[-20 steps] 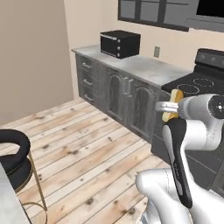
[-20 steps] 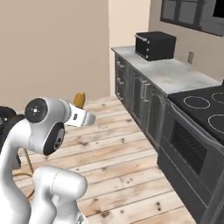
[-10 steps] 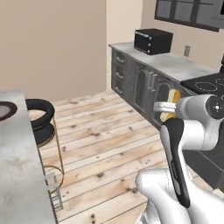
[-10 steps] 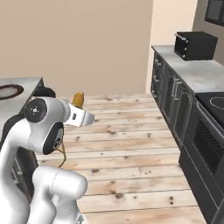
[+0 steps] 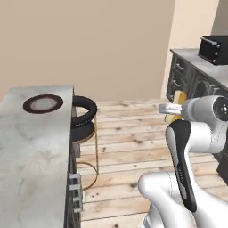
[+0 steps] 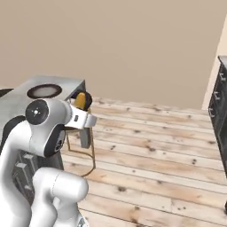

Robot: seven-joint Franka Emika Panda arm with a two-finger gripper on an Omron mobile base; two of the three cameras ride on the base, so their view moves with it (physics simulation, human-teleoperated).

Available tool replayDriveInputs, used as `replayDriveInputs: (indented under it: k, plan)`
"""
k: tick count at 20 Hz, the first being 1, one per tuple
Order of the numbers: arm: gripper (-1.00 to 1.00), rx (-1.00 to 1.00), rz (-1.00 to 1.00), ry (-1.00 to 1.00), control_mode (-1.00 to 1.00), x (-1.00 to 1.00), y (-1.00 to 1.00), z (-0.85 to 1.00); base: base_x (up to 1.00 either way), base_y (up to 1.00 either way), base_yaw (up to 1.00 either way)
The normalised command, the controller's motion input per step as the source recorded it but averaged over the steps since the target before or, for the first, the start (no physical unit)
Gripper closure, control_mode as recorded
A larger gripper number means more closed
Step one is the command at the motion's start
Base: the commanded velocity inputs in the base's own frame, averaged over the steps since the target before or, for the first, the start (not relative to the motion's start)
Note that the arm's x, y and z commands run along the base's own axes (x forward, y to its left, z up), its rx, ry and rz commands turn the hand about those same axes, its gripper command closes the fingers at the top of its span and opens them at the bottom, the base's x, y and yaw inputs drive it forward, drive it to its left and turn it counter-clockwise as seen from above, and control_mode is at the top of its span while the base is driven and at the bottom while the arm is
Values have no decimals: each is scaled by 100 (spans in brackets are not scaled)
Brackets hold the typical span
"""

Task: Move the hot dog bun to the plate on the dining table and place the condiment next to that plate. Then navigate to the fridge and take the sausage and place it on the plate as well.

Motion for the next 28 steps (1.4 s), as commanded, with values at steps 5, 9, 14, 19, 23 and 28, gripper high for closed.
replayDriveInputs:
  k: [5, 9, 14, 19, 23, 28]
  plan:
    - [100, 0, 0, 0, 100, 0, 0, 0, 69, -40, 60]
    - [100, 0, 0, 0, 100, 0, 0, 0, 70, -32, 63]
    - [100, 0, 0, 0, 100, 0, 0, 0, 68, -30, 64]
    - [100, 0, 0, 0, 100, 0, 0, 0, 74, -37, 61]
    - [100, 0, 0, 0, 100, 0, 0, 0, 73, -48, 54]
    - [100, 0, 0, 0, 100, 0, 0, 0, 64, -51, 53]
